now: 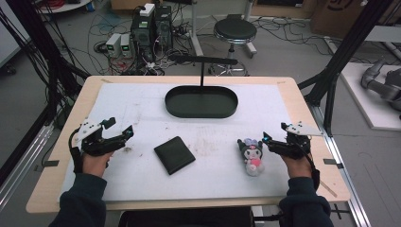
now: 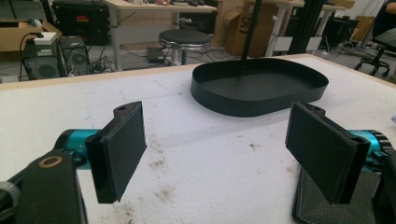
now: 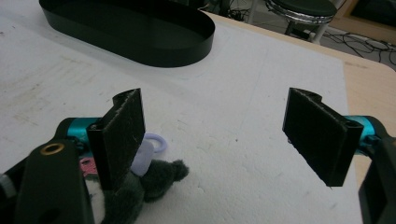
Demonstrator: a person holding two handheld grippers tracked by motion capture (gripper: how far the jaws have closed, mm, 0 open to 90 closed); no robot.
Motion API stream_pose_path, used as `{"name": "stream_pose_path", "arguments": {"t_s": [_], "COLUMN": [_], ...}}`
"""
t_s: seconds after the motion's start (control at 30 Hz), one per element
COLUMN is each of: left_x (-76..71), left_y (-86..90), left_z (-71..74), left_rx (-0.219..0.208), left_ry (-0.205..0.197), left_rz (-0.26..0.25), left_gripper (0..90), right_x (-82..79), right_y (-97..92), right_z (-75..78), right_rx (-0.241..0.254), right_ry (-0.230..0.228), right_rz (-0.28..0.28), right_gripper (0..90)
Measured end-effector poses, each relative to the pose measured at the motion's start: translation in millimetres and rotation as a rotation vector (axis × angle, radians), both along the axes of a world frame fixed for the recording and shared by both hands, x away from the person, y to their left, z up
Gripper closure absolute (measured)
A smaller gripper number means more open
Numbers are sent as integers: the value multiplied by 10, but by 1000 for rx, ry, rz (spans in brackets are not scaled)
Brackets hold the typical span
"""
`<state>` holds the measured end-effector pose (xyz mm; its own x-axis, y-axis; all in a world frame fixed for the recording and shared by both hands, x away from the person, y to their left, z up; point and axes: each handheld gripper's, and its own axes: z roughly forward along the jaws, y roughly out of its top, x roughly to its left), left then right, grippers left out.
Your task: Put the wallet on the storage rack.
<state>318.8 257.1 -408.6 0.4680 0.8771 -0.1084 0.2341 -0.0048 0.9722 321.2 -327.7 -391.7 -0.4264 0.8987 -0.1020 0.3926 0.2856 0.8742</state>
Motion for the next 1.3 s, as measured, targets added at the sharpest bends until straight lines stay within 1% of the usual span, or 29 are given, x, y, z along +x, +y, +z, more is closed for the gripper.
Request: {"name": "stream_pose_path", "arguments": {"t_s": [0.23,0.43,0.53,0.6,0.63,0.67,0.7,0.73,0.77,0.83,0.93,1.0,1.03,1.07,1.1,1.13,1.17,1.2,1.3], "left_x": [12,25,28,33,44,47,47,46,40,26,58,73,80,86,92,100,114,114,124], "left_y": [-5,-22,-39,-51,-71,-80,-80,-93,-111,-154,-207,-240,-255,-275,-296,-320,-375,-375,-462], "left_z": [-11,-30,-29,-32,-38,-41,-41,-46,-54,-73,-89,-101,-108,-116,-126,-135,-157,-157,-186], "left_rx": [-6,3,2,11,21,21,21,18,16,27,38,40,40,37,35,38,48,48,60], "left_ry": [8,27,27,29,39,47,47,59,73,90,110,122,129,136,144,150,167,167,195], "left_rz": [4,0,-1,-12,-25,-36,-36,-48,-61,-87,-119,-148,-169,-187,-203,-217,-246,-246,-283], "left_gripper": [201,204,205,205,206,209,213,213,213,213,214,241,241,268,268,273,287,288,298], "right_x": [8,1,-23,-32,-32,-36,-36,-41,-52,-70,-71,-59,-59,-46,-46,-42,-32,-26,-25], "right_y": [-6,-15,-18,-12,-9,-6,-6,0,7,18,28,28,28,27,27,26,23,20,19], "right_z": [-11,-29,-19,-11,-7,-4,-4,-4,-4,1,9,-2,-2,-19,-19,-26,-35,-39,-44], "right_rx": [4,9,6,-2,-9,-14,-14,-20,-20,-25,-26,-27,-27,-28,-28,-29,-27,-29,-32], "right_ry": [4,14,10,11,8,8,8,4,10,10,6,11,11,16,16,19,23,21,23], "right_rz": [-2,-3,-4,0,2,2,2,5,6,6,11,10,10,11,11,11,11,14,15], "right_gripper": [213,213,213,215,214,215,215,215,215,215,215,215,215,215,215,215,215,215,215]}}
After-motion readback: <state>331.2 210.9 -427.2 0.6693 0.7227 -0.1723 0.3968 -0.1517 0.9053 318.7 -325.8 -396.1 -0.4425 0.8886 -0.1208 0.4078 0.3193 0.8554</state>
